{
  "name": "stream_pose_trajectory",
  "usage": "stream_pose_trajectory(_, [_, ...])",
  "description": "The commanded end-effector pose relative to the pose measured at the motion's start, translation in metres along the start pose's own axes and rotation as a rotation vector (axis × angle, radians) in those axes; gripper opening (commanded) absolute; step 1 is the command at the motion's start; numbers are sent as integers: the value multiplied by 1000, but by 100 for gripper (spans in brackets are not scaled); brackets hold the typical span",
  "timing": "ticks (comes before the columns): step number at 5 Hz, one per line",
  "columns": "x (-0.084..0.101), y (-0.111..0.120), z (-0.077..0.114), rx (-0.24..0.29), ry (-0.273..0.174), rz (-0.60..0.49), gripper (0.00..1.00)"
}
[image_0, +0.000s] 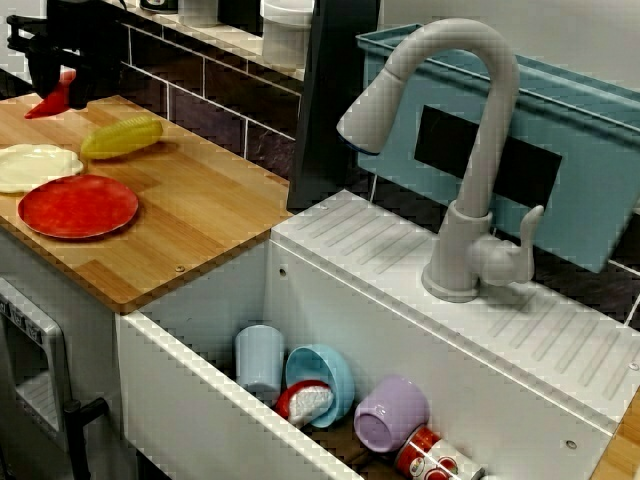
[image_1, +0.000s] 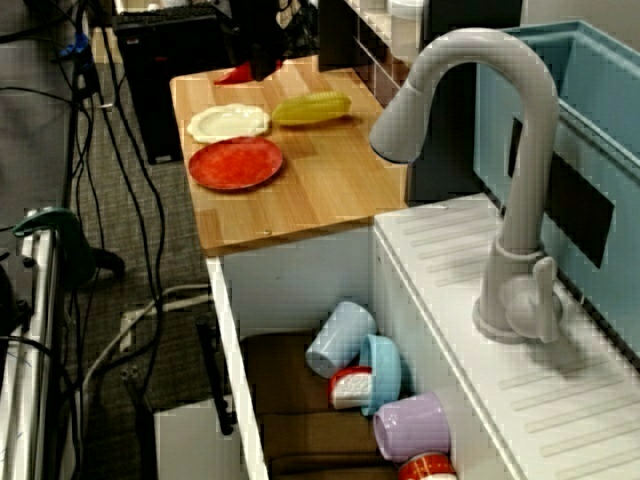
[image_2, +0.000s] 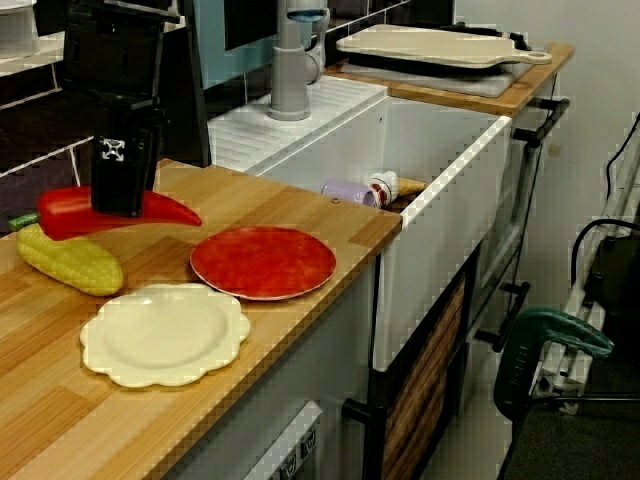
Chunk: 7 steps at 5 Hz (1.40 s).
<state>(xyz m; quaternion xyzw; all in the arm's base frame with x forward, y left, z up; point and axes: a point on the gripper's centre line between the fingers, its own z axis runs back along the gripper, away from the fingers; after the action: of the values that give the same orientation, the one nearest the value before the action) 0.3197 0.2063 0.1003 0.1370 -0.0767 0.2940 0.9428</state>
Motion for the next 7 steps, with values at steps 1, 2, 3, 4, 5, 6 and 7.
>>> stream_pose_trajectory(1, [7, 28, 31, 3, -101, 14, 0])
stream_pose_trajectory(2, [4, 35, 28, 11, -111, 13, 0])
stream_pose_trajectory(3, [2, 42, 23, 15, -133, 20, 0])
stream_pose_trajectory(4, [-8, 47, 17, 15, -149, 28, 0])
stream_pose_trajectory(5, [-13, 47, 11, 21, -159, 38, 0])
stream_pose_trajectory(6, [-17, 44, 4, 28, -172, 56, 0])
stream_pose_trajectory(7, [-21, 39, -6, 23, -187, 81, 0])
